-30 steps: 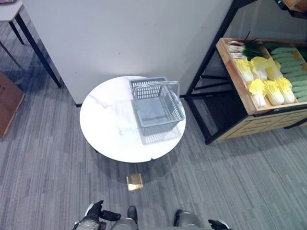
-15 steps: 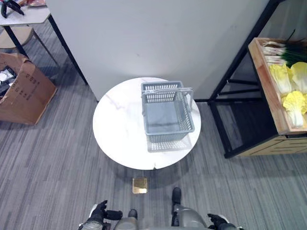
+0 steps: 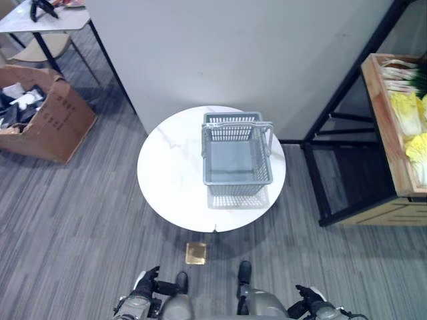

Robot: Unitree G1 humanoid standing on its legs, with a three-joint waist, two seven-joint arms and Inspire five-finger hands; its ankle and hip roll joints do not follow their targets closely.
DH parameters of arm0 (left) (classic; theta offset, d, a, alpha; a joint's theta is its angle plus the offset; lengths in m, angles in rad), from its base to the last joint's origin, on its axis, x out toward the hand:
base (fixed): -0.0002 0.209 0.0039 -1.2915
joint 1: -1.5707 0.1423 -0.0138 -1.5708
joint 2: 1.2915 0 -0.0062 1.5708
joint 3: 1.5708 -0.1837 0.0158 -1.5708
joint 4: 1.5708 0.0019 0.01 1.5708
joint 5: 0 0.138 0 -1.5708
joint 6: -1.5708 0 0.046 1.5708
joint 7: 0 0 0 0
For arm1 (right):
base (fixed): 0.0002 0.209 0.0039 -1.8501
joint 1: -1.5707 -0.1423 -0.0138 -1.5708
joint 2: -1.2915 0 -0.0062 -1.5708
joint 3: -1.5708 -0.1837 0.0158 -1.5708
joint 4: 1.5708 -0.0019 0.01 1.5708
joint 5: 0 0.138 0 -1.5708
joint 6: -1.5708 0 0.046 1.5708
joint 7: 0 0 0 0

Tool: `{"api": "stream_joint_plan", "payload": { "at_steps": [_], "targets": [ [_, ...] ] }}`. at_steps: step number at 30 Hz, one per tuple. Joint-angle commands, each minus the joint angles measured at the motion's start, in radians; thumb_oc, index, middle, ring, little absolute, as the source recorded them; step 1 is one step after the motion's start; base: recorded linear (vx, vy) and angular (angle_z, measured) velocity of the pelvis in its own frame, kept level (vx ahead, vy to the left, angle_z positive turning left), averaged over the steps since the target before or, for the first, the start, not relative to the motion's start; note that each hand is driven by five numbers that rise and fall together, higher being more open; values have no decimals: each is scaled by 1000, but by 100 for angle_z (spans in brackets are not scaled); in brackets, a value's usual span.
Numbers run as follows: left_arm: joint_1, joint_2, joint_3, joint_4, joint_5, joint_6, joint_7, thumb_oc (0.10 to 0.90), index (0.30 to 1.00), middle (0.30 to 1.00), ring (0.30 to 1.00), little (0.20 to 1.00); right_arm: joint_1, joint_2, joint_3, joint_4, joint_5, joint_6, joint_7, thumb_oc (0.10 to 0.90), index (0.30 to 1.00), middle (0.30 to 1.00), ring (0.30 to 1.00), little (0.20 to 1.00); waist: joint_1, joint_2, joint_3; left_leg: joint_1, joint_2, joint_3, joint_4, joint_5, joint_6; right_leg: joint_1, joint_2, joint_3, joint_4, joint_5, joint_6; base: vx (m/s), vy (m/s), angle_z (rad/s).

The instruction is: Get the vegetables into the basket

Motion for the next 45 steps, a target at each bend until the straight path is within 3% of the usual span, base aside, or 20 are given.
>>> {"api": "stream_joint_plan", "payload": {
  "at_steps": [1, 5, 13, 21, 23, 24, 25, 26, 28, 29, 37, 43, 45],
  "targets": [
    [45, 4, -15, 11, 45, -2, -7, 900, 1000, 1000, 1000, 1000, -1, 5, 14, 17, 14, 6, -3, 900, 1000, 1000, 1000, 1000, -8, -16, -14, -49, -28, 16, 34, 22, 11, 78, -100, 50, 69, -2, 81, 21, 170, -51],
    [37, 23, -2, 17, 56, 4, -4, 900, 1000, 1000, 1000, 1000, -3, 33, 36, 7, 0, 9, 4, 900, 1000, 1000, 1000, 1000, -5, -37, -15, -38, -47, 45, 59, -10, 32, 72, -122, 76, 70, 20, 95, 32, 134, -29],
    [55, 30, 18, 41, 61, 9, -9, 900, 1000, 1000, 1000, 1000, 13, 27, -8, 29, 29, 14, -3, 900, 1000, 1000, 1000, 1000, -18, -58, -40, 8, -46, 70, 49, -27, 34, 98, -116, 93, 47, 31, 101, 54, 33, -9],
    [92, 42, 37, 28, 65, 0, 10, 900, 1000, 1000, 1000, 1000, -16, -126, -158, 6, 74, -9, -115, 900, 1000, 1000, 1000, 1000, -25, -63, -67, 69, -22, 78, -29, -2, 16, 128, -100, 91, 11, 31, 107, 37, -32, -4],
    [110, 46, 51, 7, 60, -7, 12, 900, 1000, 1000, 1000, 1000, -21, -260, -206, -231, 27, -35, -194, 900, 1000, 1000, 1000, 1000, -33, -64, -67, 71, -14, 84, -36, 3, 11, 124, -94, 93, 0, 38, 113, -14, -14, -4],
    [116, 44, 62, -1, 53, -8, 16, 900, 1000, 1000, 1000, 1000, -1, -283, -220, -365, 0, -38, -218, 900, 1000, 1000, 1000, 1000, -37, -62, -66, 73, -11, 86, -36, 3, 10, 125, -93, 93, -4, 40, 114, -11, -21, -18],
    [126, 43, 91, -7, 52, -9, 17, 900, 1000, 1000, 1000, 1000, 46, -352, -245, -627, -102, -52, -239, 900, 1000, 1000, 1000, 1000, -43, -61, -67, 74, -10, 87, -36, 2, 9, 124, -91, 96, -6, 41, 115, -1, -7, -15],
    [126, 43, 90, -7, 52, -9, 17, 900, 1000, 1000, 1000, 1000, 51, -352, -248, -632, -103, -49, -238, 900, 1000, 1000, 1000, 1000, -43, -60, -67, 75, -9, 86, -36, 2, 9, 125, -91, 96, -6, 41, 115, 5, -12, -11],
    [132, 46, 119, -6, 68, -10, 12, 900, 1000, 1000, 1000, 1000, 59, -442, -251, -895, -227, -90, -235, 900, 1000, 1000, 1000, 1000, -39, -61, -69, 75, -7, 86, -36, 0, 8, 126, -90, 92, -8, 39, 115, 12, -21, -6],
    [132, 46, 119, -6, 68, -10, 12, 900, 1000, 1000, 1000, 1000, 61, -442, -253, -898, -228, -88, -234, 900, 1000, 1000, 1000, 1000, -40, -60, -69, 76, -7, 86, -36, 0, 7, 126, -90, 91, -8, 39, 115, 19, -31, -5],
    [115, 60, 106, 7, 96, -4, 8, 900, 1000, 1000, 1000, 1000, -193, -566, -77, -1103, -266, -149, -178, 900, 1000, 1000, 1000, 1000, 20, -67, -81, 61, 1, 57, -36, 5, -3, 148, -87, 46, -18, 29, 111, 15, -28, 12],
    [93, 70, 59, -9, 63, -6, 24, 900, 1000, 1000, 1000, 1000, -525, -525, 155, -1024, -197, -142, -154, 900, 1000, 1000, 1000, 1000, 68, -69, -51, 22, 7, 33, -36, 26, -11, 133, -84, 22, -19, 29, 105, -43, -38, 14],
    [70, 74, 21, -24, 35, -14, 38, 900, 1000, 1000, 1000, 1000, -699, -495, 269, -934, -188, -129, -151, 900, 1000, 1000, 1000, 1000, 92, -72, -24, -18, 13, 16, -36, 44, -18, 104, -79, 14, -19, 36, 101, -111, -49, 9]
  ]
}}
